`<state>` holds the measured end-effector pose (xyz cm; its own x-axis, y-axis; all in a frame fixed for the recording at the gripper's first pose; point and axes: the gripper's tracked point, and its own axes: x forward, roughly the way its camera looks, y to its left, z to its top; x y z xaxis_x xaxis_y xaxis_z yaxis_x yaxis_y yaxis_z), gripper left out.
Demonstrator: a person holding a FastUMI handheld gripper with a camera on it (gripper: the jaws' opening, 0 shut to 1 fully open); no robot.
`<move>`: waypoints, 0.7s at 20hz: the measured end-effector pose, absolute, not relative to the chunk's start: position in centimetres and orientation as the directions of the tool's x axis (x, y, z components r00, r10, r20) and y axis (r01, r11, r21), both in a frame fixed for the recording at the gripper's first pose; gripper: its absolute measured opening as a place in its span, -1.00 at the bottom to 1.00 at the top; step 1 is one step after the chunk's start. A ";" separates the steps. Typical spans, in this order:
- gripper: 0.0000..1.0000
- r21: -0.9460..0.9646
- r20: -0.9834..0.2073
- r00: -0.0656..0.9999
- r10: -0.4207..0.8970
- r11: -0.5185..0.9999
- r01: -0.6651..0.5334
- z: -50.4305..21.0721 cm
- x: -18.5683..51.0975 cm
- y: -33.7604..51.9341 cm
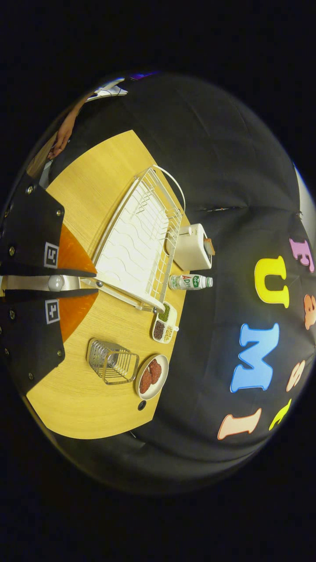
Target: Take the plate from the dish rack, then take the spoon from the basket and place it into the plate.
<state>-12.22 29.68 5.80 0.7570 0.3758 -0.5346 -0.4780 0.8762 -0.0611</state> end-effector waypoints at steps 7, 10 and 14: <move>-0.68 -0.064 -0.561 0.733 0.384 0.863 -0.501 5.0 -11.8 30.2; -0.59 -0.078 -0.552 0.744 0.378 0.864 -0.497 5.5 -11.4 29.8; -0.34 -0.092 -0.546 0.756 0.360 0.872 -0.482 6.0 -11.4 28.7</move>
